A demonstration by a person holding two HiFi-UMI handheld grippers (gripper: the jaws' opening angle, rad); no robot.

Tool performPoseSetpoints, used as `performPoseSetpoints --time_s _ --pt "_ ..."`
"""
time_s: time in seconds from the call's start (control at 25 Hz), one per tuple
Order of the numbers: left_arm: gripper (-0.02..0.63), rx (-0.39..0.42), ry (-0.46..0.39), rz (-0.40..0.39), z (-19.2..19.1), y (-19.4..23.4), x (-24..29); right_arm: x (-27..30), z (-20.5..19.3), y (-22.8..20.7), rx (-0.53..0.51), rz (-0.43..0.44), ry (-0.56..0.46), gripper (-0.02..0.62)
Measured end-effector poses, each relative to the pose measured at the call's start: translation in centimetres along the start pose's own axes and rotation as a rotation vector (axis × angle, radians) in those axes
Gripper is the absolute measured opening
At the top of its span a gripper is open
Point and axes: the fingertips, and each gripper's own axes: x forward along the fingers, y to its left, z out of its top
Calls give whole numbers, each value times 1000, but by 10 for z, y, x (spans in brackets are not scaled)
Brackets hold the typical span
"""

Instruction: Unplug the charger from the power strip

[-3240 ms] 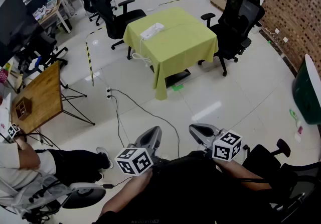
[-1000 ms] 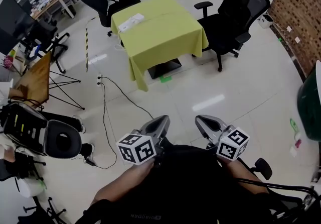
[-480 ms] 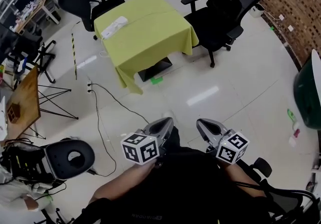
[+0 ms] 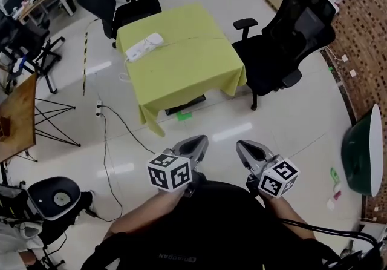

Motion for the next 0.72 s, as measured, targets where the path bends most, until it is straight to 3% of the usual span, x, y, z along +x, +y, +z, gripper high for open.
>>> performPoseSetpoints --time_s 0.2,0.4,0.52,0.72 --pt "5 35 -38 7 53 36 25 48 35 -19 -77 18 8 3" --pt "5 10 -49 45 77 63 31 84 52 -33 -79 54 35 3" --pt "5 -16 -55 94 82 86 32 109 61 -38 -87 102 51 3" --pt "5 -62 -135 221 106 126 34 152 71 -58 -95 214 92 3"
